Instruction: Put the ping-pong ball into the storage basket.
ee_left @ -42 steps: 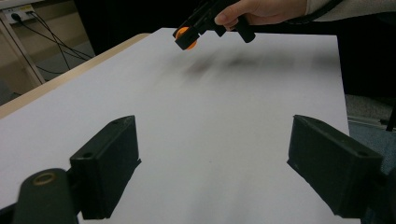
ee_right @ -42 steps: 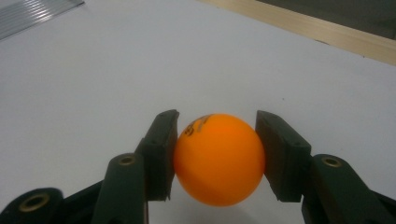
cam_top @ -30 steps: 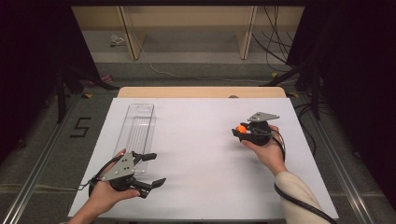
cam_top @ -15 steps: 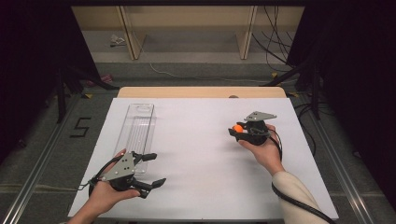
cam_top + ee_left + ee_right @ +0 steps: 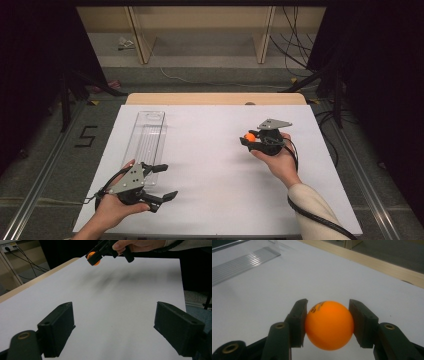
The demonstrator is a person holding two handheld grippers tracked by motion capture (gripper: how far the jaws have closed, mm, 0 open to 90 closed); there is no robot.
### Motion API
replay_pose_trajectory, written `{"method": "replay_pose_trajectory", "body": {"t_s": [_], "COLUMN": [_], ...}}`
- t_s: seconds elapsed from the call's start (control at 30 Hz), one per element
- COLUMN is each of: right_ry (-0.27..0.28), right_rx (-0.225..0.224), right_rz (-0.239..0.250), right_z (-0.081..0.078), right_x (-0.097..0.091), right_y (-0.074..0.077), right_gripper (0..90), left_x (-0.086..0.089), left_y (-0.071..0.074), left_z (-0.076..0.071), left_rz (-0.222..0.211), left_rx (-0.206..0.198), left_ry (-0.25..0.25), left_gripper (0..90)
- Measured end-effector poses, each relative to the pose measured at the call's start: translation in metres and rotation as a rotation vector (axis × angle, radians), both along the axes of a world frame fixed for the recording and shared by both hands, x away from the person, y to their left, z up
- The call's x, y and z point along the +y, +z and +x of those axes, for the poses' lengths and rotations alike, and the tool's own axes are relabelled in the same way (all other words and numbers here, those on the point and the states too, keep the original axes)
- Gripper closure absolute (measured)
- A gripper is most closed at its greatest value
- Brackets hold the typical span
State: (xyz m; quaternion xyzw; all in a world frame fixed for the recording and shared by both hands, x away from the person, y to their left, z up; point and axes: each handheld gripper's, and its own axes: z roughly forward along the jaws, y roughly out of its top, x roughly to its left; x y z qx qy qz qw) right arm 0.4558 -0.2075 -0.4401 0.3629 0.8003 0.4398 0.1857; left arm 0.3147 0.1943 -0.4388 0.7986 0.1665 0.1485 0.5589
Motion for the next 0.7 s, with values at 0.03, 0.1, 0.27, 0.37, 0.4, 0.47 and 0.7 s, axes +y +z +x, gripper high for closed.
{"method": "replay_pose_trajectory", "body": {"t_s": [0.03,0.1,0.27,0.37,0.4,0.47,0.7], "right_ry": [0.003,0.004,0.009,0.010,0.012,0.015,0.023], "right_rx": [0.000,0.000,-0.003,-0.004,-0.003,-0.005,-0.006], "right_rz": [0.001,0.001,0.006,0.006,0.009,0.010,0.014], "right_z": [0.000,0.000,-0.001,-0.001,-0.001,-0.001,-0.002], "right_x": [0.001,0.001,0.004,0.005,0.006,0.007,0.011], "right_y": [0.000,0.000,0.001,0.001,0.001,0.002,0.002], "right_gripper": [51.2,51.2,51.2,51.2,51.2,51.2,51.2], "left_x": [0.000,0.000,0.000,0.000,0.000,0.000,0.000], "left_y": [0.000,0.000,0.000,0.000,0.000,0.000,0.000], "left_z": [0.000,0.000,0.000,0.000,0.000,0.000,0.000], "left_rz": [-0.001,-0.001,-0.001,0.000,0.000,0.000,0.000], "left_rx": [0.000,0.000,0.000,0.000,0.000,0.000,-0.001], "left_ry": [0.000,0.000,-0.001,0.000,-0.001,-0.001,-0.002], "left_gripper": [15.8,15.8,15.8,15.8,15.8,15.8,15.7]}}
